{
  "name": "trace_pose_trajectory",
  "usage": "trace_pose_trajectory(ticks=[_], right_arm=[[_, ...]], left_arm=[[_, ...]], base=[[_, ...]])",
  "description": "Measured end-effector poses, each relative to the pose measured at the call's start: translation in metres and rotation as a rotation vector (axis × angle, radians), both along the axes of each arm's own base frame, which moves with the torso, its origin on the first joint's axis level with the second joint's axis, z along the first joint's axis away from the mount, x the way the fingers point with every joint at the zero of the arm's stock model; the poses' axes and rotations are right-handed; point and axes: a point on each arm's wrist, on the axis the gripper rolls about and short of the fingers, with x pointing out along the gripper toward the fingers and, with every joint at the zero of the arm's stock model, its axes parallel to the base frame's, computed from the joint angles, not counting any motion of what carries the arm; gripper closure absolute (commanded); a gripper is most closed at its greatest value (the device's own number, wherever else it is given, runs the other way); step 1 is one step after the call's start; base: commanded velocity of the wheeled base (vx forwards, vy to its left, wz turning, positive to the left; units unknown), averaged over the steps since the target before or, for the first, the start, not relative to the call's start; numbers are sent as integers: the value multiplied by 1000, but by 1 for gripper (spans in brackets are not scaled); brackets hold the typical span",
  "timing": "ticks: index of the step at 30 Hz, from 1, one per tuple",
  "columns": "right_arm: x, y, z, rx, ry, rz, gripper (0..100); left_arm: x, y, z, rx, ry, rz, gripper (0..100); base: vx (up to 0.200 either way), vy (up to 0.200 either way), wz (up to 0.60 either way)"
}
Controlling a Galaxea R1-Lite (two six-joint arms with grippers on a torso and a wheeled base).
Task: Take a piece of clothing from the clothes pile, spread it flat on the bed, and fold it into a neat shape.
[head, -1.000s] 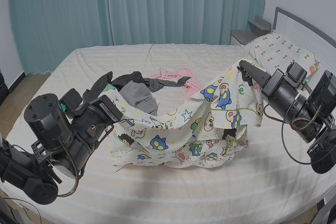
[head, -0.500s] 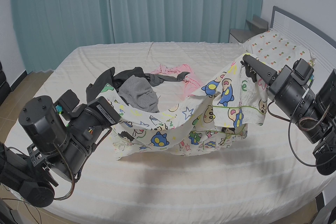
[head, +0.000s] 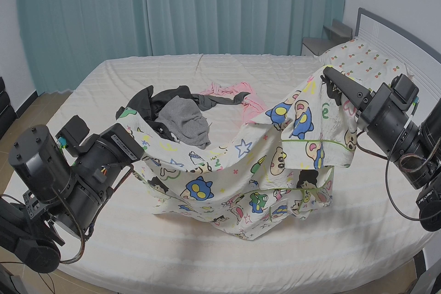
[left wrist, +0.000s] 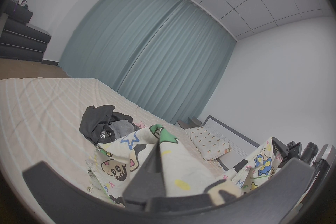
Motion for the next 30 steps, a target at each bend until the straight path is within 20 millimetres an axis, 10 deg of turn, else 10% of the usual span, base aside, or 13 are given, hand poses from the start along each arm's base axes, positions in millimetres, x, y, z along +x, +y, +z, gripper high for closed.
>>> trace_pose_trajectory(ticks=[30], right_arm=[[-2,8,3,-3,-10,33,100]], left_arm=[[-6,16,18,1,-72,51,100]], base=[[0,200,0]])
